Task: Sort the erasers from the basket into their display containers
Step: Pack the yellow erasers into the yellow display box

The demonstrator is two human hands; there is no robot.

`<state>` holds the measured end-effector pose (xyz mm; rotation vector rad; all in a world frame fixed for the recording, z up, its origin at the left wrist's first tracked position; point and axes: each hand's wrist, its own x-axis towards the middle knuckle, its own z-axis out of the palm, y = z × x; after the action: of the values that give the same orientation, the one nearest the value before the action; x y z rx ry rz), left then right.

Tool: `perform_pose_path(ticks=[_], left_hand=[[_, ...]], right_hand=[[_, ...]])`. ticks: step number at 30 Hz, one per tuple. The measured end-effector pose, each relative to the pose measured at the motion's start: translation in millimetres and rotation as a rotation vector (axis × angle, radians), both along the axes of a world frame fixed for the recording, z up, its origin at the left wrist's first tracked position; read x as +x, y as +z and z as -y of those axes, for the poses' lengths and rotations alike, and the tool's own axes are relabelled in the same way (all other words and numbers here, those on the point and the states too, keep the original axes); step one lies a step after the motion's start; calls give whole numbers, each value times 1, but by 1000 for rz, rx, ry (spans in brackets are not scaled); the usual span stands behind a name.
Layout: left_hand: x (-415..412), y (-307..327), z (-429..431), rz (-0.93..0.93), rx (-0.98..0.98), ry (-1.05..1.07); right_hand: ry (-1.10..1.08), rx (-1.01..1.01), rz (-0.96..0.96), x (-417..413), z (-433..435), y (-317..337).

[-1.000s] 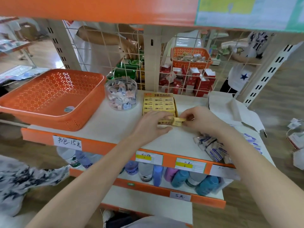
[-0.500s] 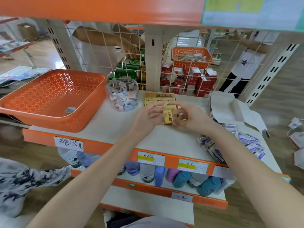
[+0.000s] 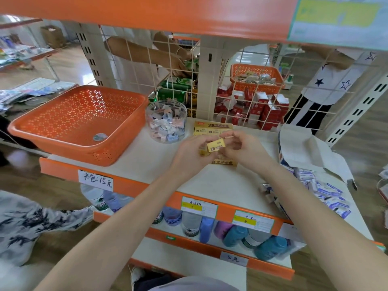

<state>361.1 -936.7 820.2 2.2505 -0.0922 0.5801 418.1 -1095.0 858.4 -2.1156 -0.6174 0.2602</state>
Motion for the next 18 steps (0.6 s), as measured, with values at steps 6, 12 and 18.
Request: perform_pose_path(ticks=[6, 12, 18], left_hand=[[4, -2, -4, -55, 150, 89], [15, -23, -28, -135, 249, 179], [16, -22, -33, -170, 79, 182]], right_hand=[[61, -174, 240, 7, -3, -9], [38, -446, 287, 19, -7, -17], [52, -534, 344, 24, -23, -19]])
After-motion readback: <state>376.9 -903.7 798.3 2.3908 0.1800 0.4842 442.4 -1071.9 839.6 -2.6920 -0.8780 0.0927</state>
